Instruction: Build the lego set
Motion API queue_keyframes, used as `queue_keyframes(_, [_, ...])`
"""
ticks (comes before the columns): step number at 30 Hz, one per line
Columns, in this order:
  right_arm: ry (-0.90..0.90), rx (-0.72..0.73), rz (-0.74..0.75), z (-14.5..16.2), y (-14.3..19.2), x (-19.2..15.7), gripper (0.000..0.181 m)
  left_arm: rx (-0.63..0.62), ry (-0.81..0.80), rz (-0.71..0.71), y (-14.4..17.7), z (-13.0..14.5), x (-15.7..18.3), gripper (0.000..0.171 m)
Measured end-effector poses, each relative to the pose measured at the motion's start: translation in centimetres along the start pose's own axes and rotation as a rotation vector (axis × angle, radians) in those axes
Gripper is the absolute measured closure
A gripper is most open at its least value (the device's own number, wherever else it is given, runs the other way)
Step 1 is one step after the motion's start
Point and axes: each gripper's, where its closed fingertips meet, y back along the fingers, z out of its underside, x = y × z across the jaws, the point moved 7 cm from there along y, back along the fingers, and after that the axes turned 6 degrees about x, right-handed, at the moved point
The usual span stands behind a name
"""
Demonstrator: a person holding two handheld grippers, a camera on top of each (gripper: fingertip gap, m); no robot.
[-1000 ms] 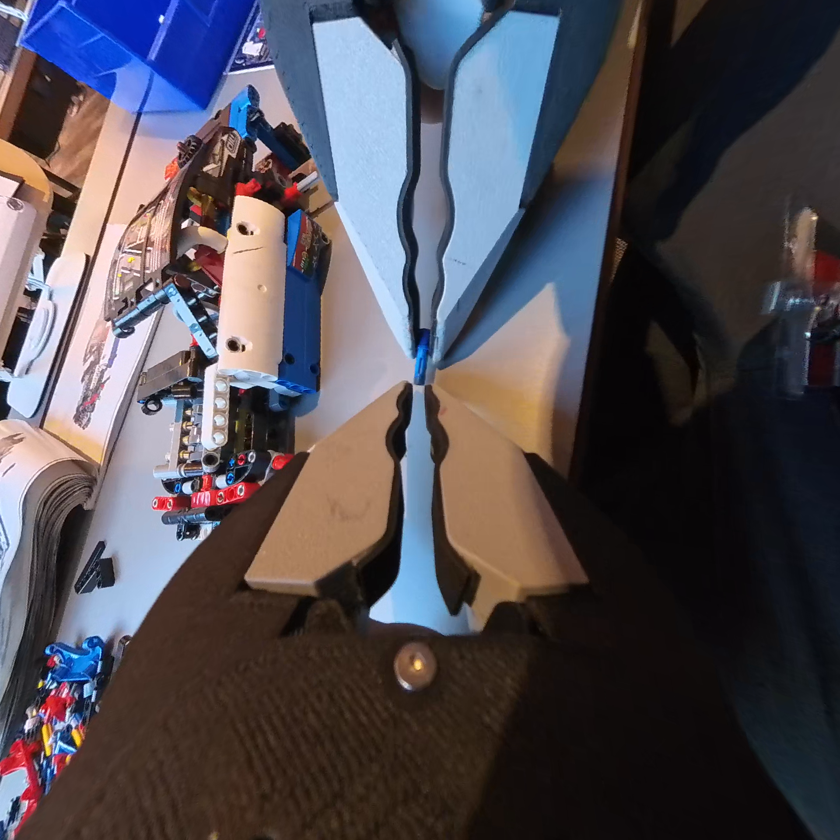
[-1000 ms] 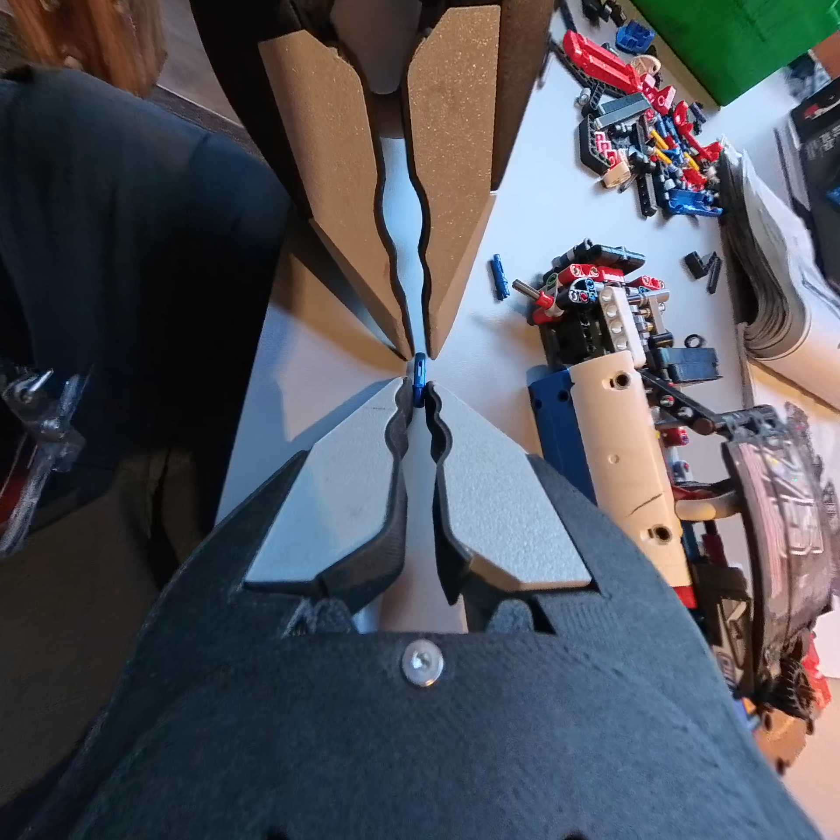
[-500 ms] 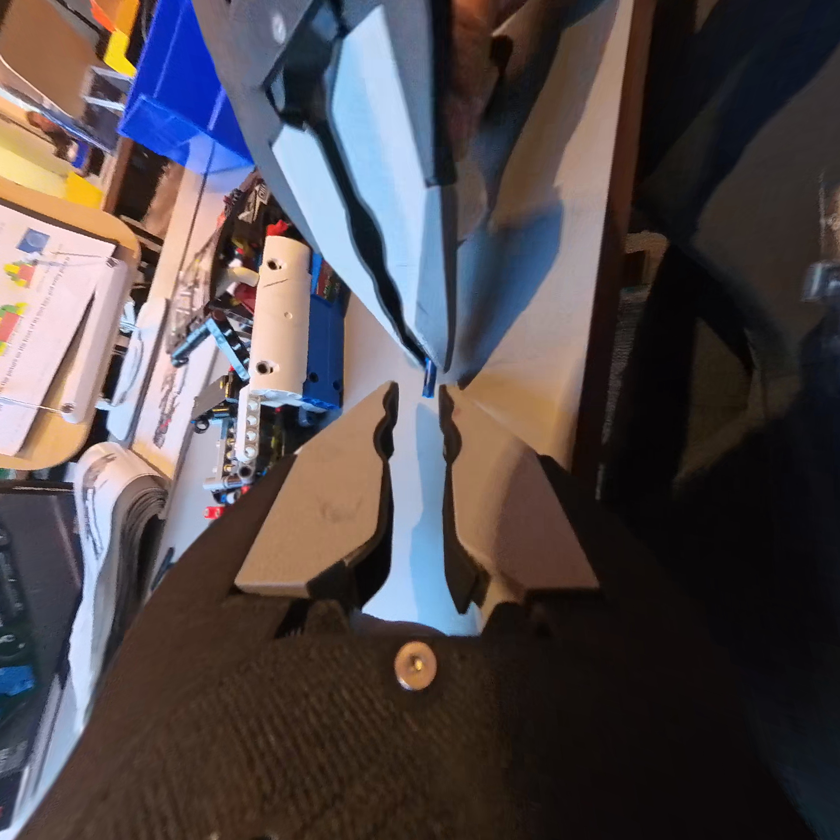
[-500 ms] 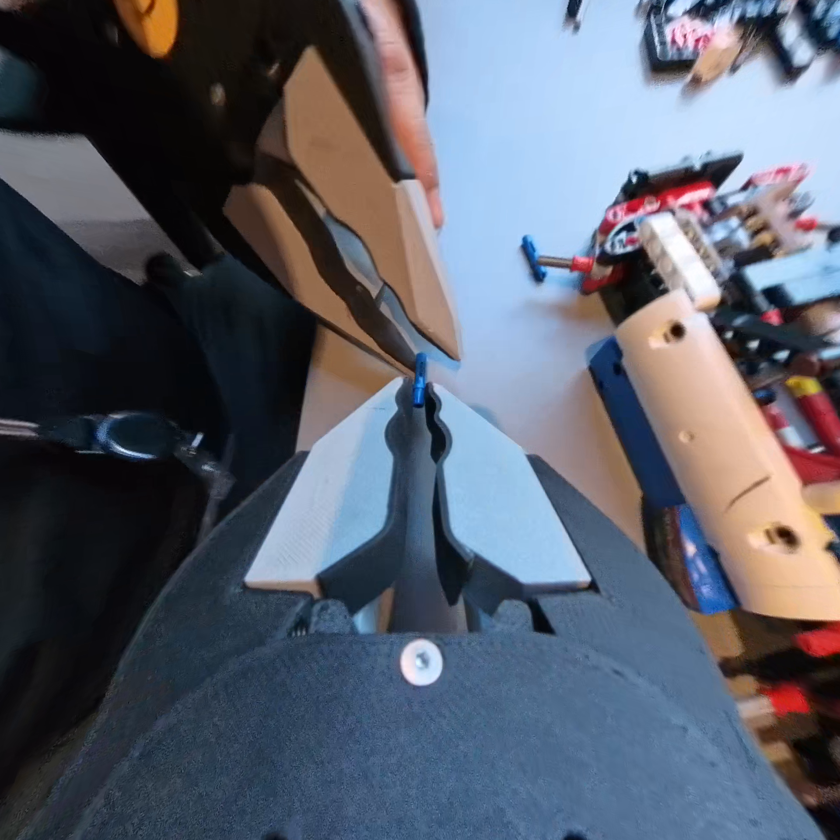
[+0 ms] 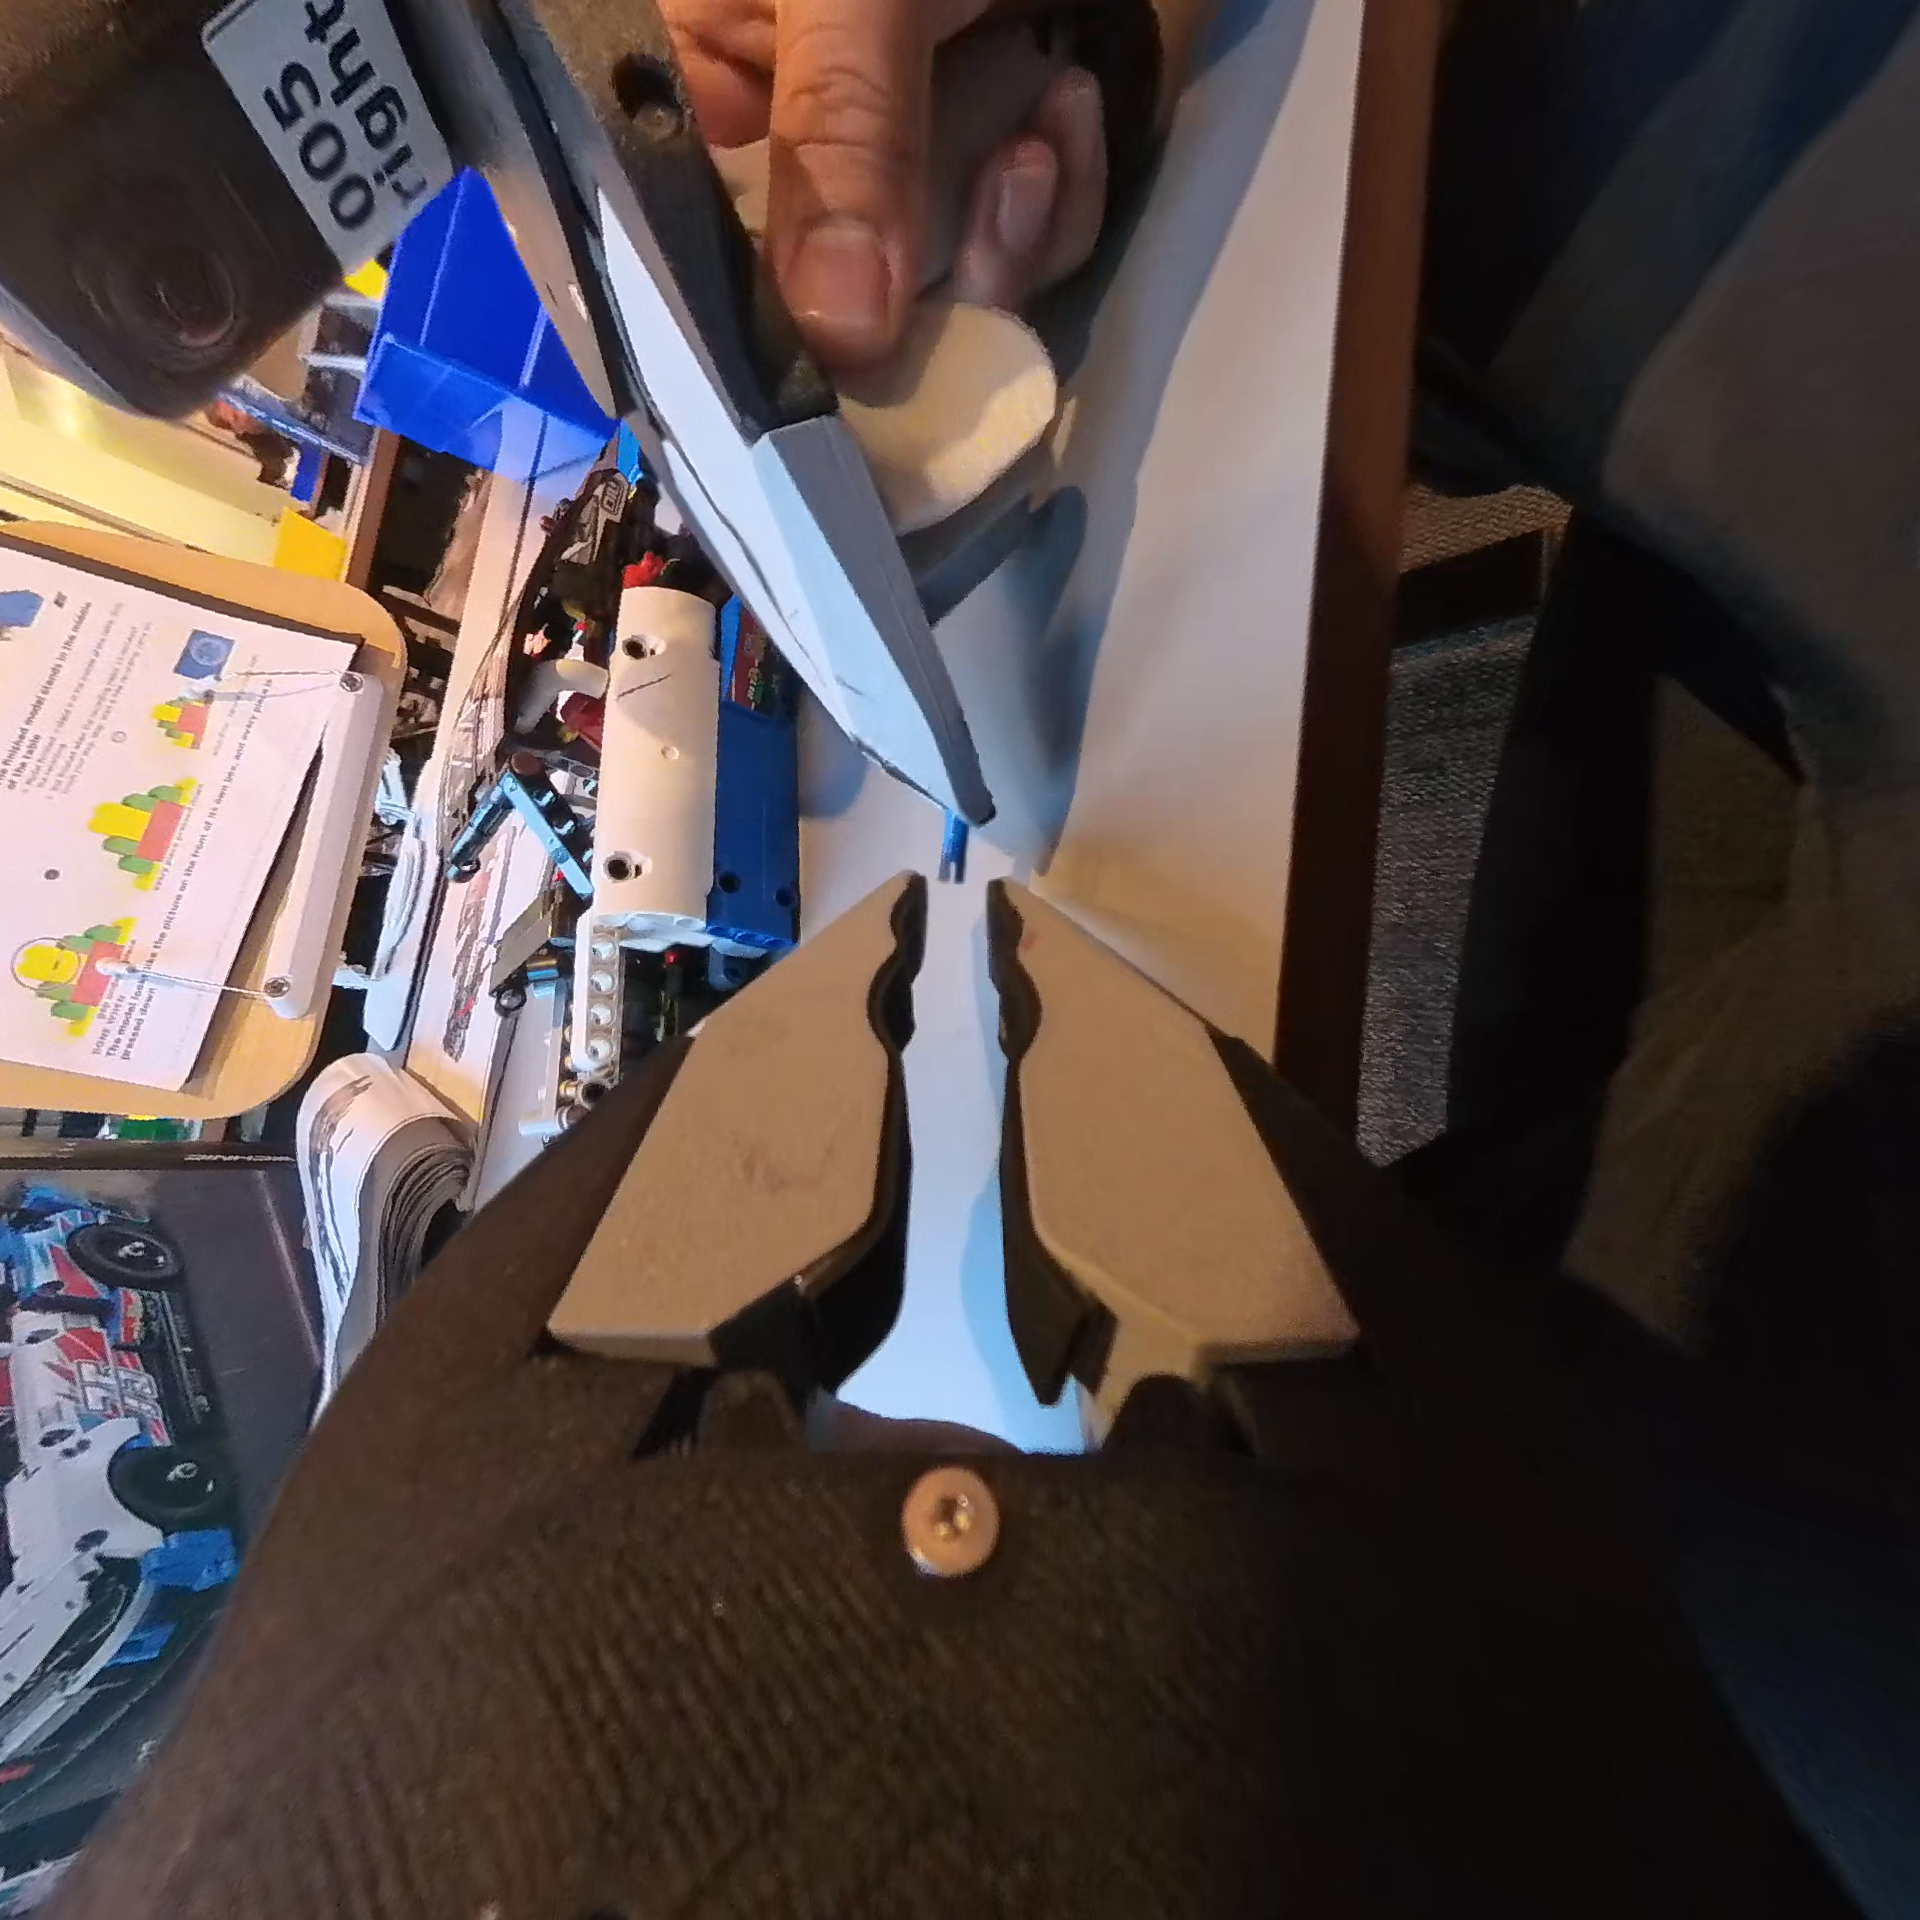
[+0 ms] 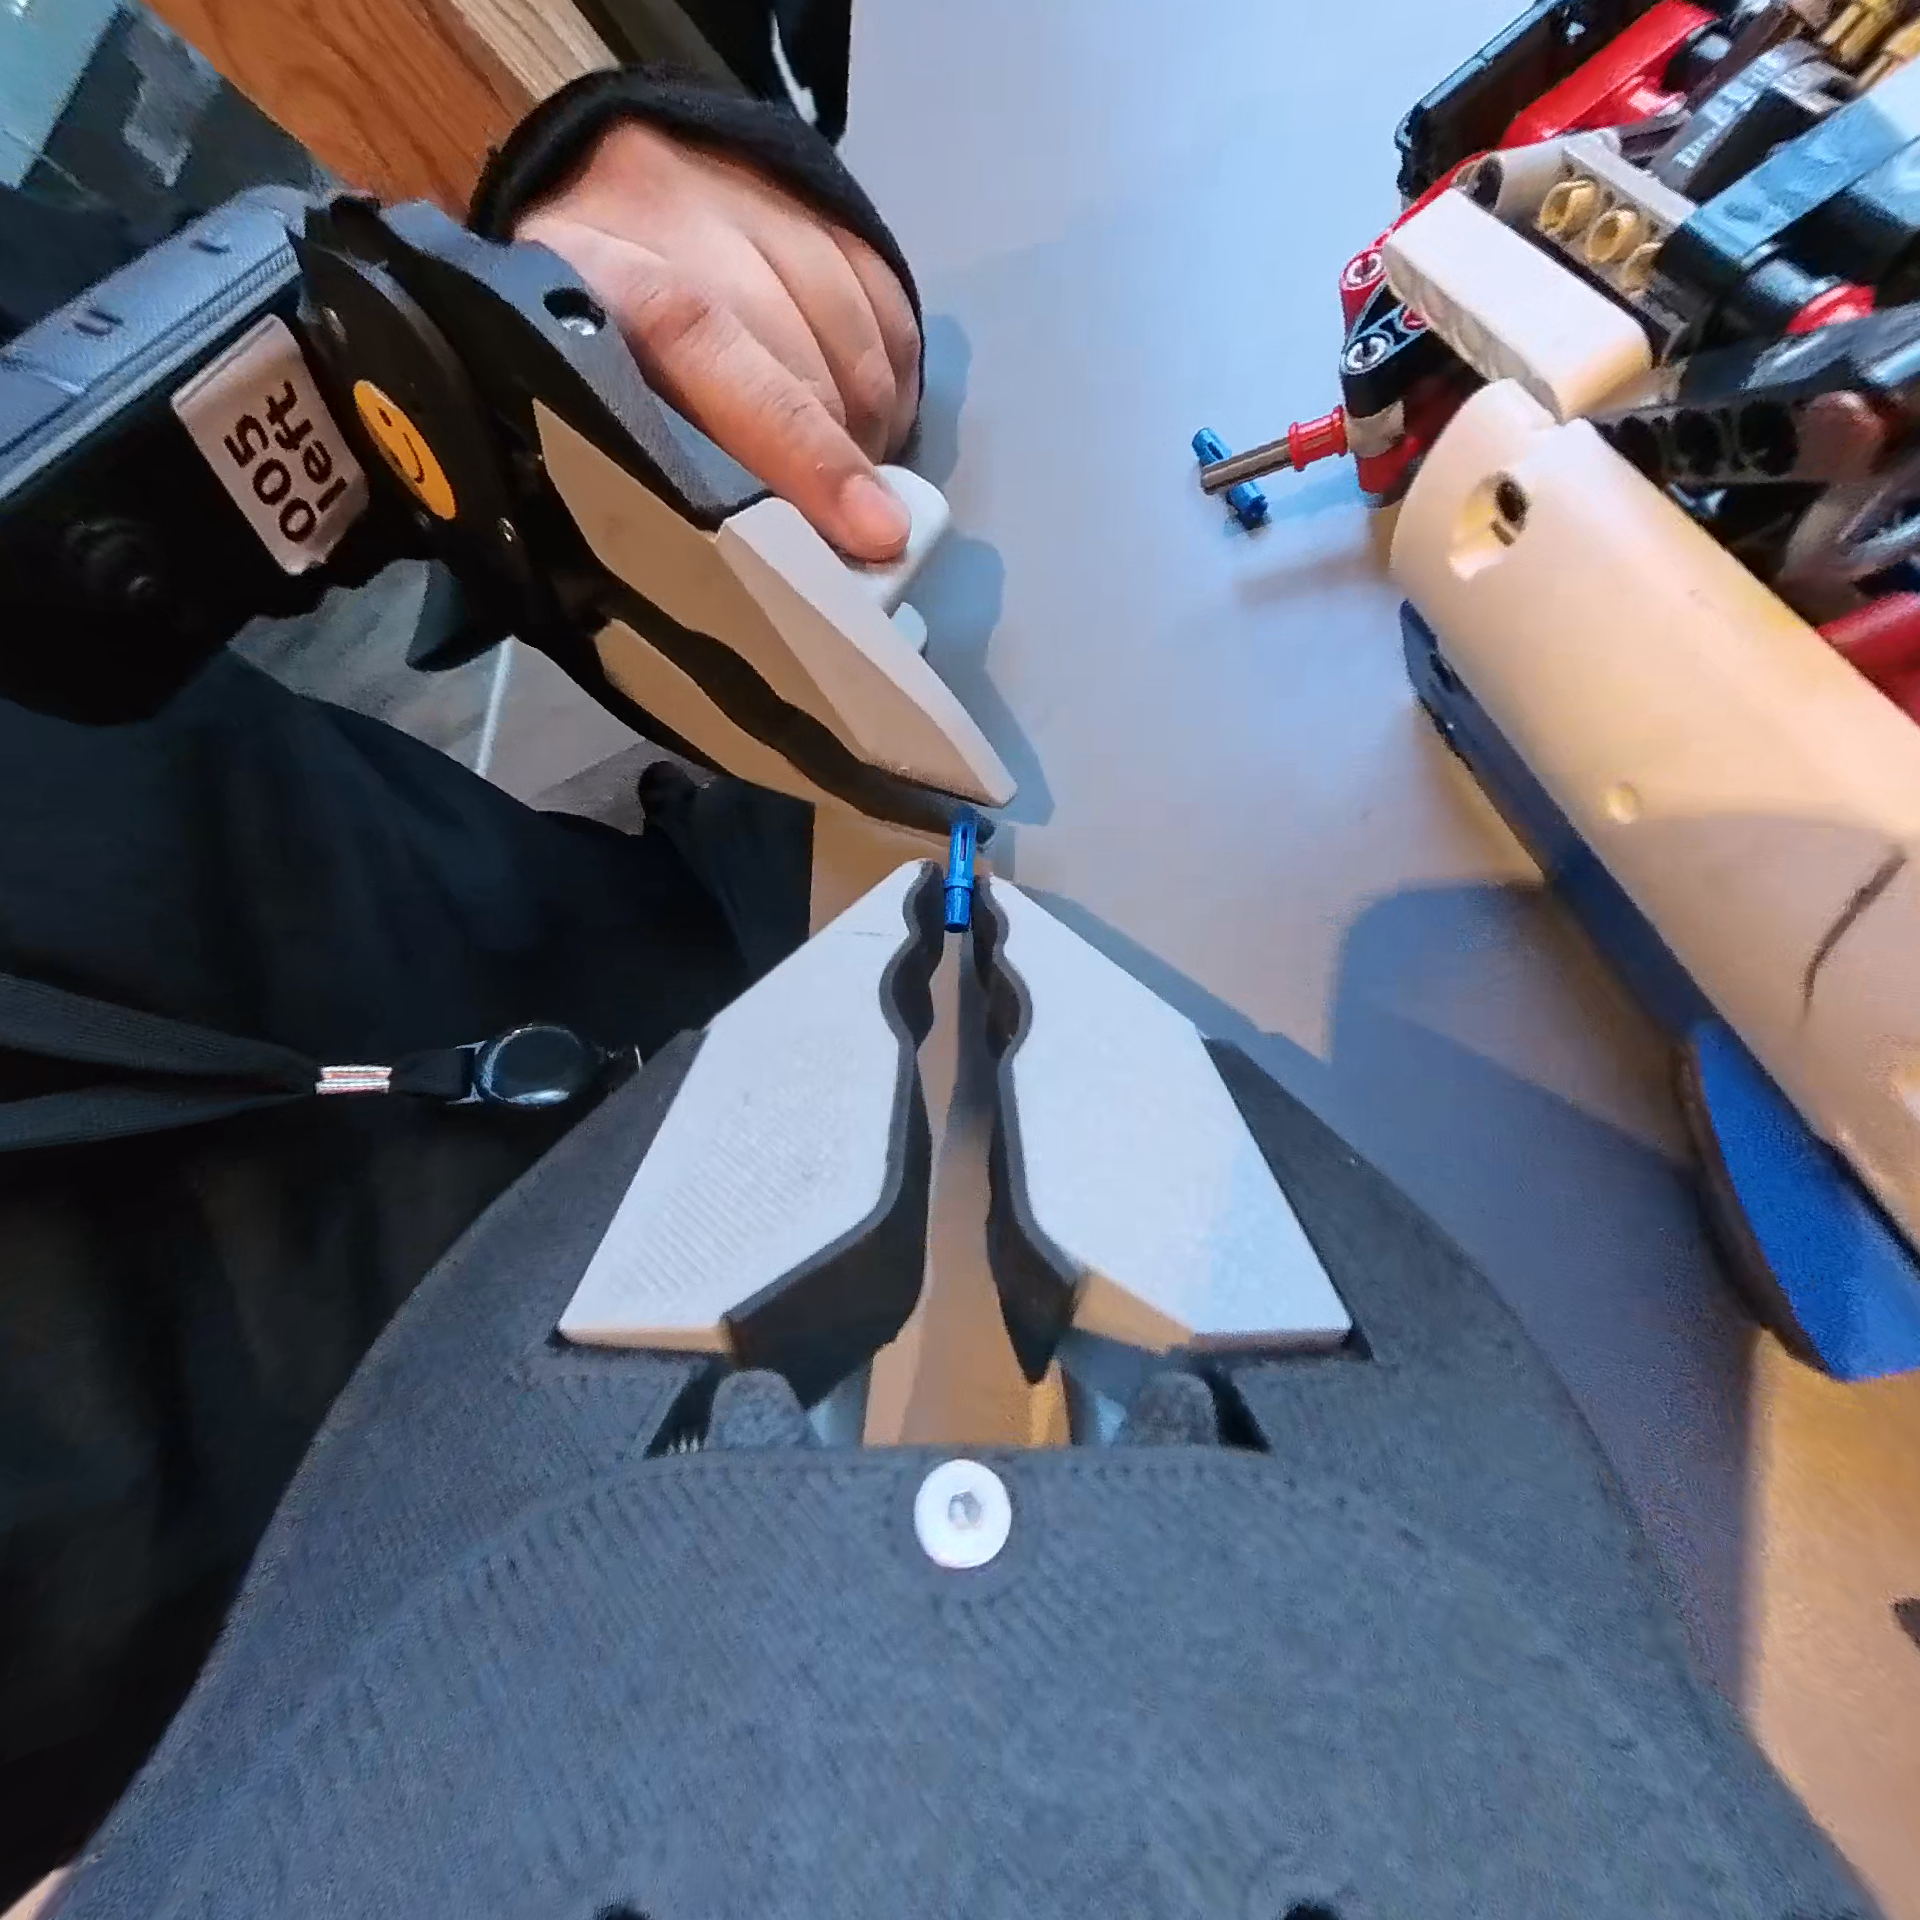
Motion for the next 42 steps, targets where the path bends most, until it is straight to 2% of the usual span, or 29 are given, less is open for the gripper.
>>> queue_keyframes(11, [-0.016,-0.001,0.013,0.1,-0.2,-0.1,0.177,-0.017,0.035,0.031,-0.3,-0.1,0.0,0.169])
queue_keyframes(16, [0.247,0.001,0.174,0.0,-0.2,-1.0,0.176,-0.053,0.172,0.108,-0.5,0.2,-0.6,0.169])
queue_keyframes(20, [0.472,-0.042,0.294,0.4,-0.8,-1.6,0.173,-0.05,0.214,0.141,-0.5,0.3,-0.7,0.169])
queue_keyframes(28, [0.722,-0.086,0.418,0.8,-1.3,-1.8,0.177,-0.05,0.333,0.217,-0.3,0.4,-1.0,0.169])
queue_keyframes(42, [0.663,-0.071,0.372,0.6,-1.1,-1.5,0.178,-0.061,0.322,0.165,-0.3,0.4,-1.1,0.169])
